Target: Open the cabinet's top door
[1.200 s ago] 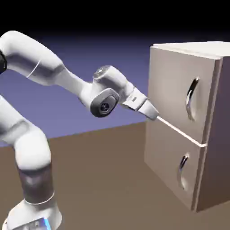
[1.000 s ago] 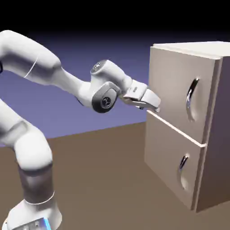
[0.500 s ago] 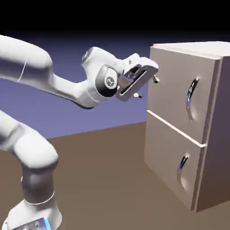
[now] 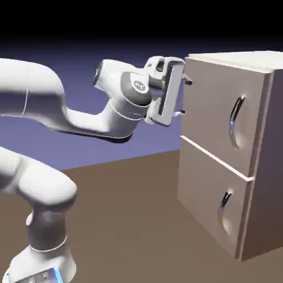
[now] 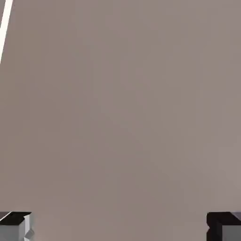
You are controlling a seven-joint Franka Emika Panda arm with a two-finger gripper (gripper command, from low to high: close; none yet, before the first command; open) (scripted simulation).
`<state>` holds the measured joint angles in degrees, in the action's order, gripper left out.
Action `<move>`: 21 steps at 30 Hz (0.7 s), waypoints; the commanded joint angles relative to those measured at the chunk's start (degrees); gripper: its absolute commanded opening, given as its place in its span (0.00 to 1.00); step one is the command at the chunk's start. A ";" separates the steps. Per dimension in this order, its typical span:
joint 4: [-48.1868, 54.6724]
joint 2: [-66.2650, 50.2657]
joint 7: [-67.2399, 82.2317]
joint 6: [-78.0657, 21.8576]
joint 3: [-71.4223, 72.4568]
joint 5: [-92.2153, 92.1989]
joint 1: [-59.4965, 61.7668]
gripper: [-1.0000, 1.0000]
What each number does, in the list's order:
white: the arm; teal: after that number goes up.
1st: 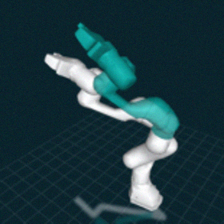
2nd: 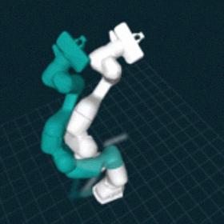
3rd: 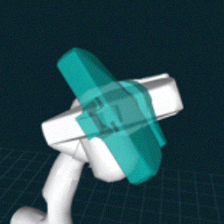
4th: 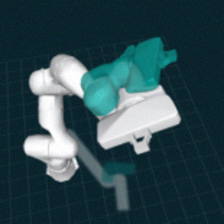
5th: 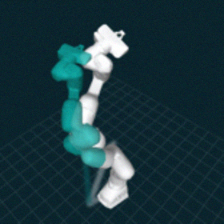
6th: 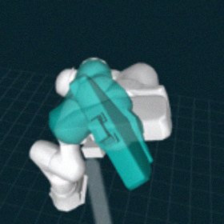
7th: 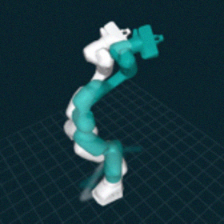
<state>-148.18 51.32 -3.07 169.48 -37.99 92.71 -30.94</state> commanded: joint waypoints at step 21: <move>7.24 10.53 22.23 -2.55 -21.44 52.33 -17.08 0.50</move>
<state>-140.94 61.85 19.15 166.93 -59.43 145.04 -48.02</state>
